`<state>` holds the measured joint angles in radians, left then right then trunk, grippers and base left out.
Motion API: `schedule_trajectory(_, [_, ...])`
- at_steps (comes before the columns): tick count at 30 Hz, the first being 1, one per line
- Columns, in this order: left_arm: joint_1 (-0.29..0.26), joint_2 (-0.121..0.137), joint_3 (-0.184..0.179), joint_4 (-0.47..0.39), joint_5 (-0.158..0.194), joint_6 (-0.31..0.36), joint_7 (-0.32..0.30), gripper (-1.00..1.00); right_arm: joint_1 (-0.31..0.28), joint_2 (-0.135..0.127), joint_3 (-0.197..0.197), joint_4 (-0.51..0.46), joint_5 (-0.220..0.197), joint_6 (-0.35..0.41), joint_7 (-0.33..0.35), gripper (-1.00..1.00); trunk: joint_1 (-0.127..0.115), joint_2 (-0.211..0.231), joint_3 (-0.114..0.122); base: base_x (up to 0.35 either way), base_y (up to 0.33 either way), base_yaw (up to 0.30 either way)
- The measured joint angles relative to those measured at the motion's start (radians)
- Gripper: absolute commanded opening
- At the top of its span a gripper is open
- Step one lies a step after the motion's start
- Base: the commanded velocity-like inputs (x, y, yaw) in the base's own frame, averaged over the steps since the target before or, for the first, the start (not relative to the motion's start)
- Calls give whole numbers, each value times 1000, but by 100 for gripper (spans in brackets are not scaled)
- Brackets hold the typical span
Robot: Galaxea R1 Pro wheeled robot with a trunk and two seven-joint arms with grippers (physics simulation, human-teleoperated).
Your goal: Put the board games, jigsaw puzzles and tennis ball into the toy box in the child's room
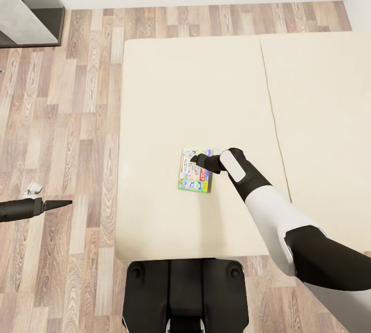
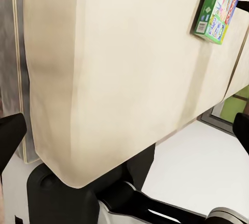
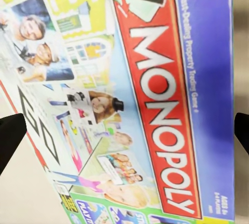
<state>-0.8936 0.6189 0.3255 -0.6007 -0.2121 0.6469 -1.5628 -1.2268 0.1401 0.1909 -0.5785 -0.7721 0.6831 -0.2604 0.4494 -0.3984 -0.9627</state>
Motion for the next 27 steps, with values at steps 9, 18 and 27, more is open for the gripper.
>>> schedule_trajectory(9, [0,0,0,0,0,0,0,100,0,0,0,0,-1,0,-1,100,0,0,0,0,1,0])
schedule_trajectory(18, [0,0,0,0,0,0,0,100,0,0,0,0,-1,0,-2,100,0,0,0,0,0,29])
schedule_trajectory(27, [0,0,0,0,0,-1,0,100,0,0,0,0,-1,0,-1,100,0,0,0,0,0,8])
